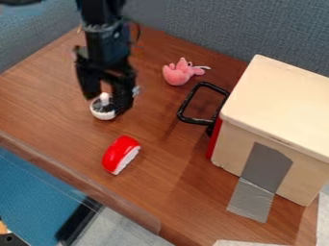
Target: Move the object and place it on top of the drawer
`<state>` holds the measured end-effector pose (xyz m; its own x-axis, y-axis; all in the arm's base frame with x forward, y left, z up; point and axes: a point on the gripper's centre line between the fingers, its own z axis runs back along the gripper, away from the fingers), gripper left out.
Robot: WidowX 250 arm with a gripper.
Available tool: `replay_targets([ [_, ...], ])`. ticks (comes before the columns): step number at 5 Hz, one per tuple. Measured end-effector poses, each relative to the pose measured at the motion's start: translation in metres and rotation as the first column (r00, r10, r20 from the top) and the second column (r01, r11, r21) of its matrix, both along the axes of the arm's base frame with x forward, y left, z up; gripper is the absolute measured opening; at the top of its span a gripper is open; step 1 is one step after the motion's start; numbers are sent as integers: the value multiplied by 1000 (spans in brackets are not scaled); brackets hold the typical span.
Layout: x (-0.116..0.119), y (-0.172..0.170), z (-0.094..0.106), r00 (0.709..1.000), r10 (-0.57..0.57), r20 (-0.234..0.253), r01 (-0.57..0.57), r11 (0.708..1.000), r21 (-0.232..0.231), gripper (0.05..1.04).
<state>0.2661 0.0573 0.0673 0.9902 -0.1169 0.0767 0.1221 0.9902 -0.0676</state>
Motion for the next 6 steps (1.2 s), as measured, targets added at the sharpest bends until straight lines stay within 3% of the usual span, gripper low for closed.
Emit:
replay_targets([
  [2, -36, -29, -26, 993, -98, -60, 103, 992, 77, 1000],
  [5, -36, -52, -63, 989, -60, -135, 83, 981, 173, 999],
  [6, -31, -52, -66, 990, -41, -133, 65, 981, 183, 966],
])
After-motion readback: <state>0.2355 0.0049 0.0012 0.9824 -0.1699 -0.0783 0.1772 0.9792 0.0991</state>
